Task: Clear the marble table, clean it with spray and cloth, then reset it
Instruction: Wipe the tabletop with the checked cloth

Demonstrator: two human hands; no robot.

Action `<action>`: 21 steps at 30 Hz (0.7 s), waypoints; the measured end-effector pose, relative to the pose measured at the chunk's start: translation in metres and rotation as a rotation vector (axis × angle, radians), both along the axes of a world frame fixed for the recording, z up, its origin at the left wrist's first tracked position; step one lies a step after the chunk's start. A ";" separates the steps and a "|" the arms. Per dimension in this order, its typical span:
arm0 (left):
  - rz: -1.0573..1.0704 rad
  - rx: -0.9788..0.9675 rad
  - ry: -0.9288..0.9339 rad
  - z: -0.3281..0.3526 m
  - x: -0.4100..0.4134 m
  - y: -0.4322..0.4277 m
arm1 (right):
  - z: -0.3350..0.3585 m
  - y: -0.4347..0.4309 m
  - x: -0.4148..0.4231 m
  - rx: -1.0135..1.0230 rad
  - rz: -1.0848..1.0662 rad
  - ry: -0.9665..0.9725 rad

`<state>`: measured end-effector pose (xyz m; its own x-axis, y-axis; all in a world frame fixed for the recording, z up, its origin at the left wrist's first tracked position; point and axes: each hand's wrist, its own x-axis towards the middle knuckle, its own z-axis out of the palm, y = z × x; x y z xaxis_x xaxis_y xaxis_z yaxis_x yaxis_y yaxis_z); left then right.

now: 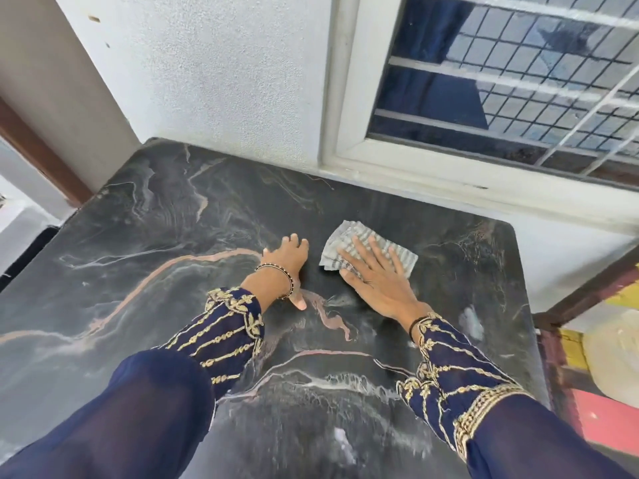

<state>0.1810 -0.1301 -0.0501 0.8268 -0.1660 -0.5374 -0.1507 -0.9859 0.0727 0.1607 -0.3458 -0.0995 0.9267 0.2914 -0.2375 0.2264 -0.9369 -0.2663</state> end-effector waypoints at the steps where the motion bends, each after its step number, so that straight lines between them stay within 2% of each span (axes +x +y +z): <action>1: -0.018 -0.054 -0.069 0.001 -0.015 0.002 | 0.001 0.004 -0.016 -0.001 0.009 -0.004; 6: 0.018 -0.273 -0.351 -0.007 -0.117 0.013 | 0.006 0.031 -0.110 0.012 0.044 0.032; 14: 0.054 -0.393 -0.422 0.007 -0.228 0.044 | 0.012 0.062 -0.240 -0.032 0.185 -0.015; 21: 0.079 -0.378 -0.473 0.029 -0.259 0.058 | 0.006 0.051 -0.308 -0.068 0.348 -0.073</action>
<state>-0.0778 -0.0721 -0.0209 0.9791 -0.2019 -0.0250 -0.1793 -0.9144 0.3631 -0.1468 -0.2946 -0.0937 0.7898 0.5784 -0.2042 0.5511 -0.8153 -0.1777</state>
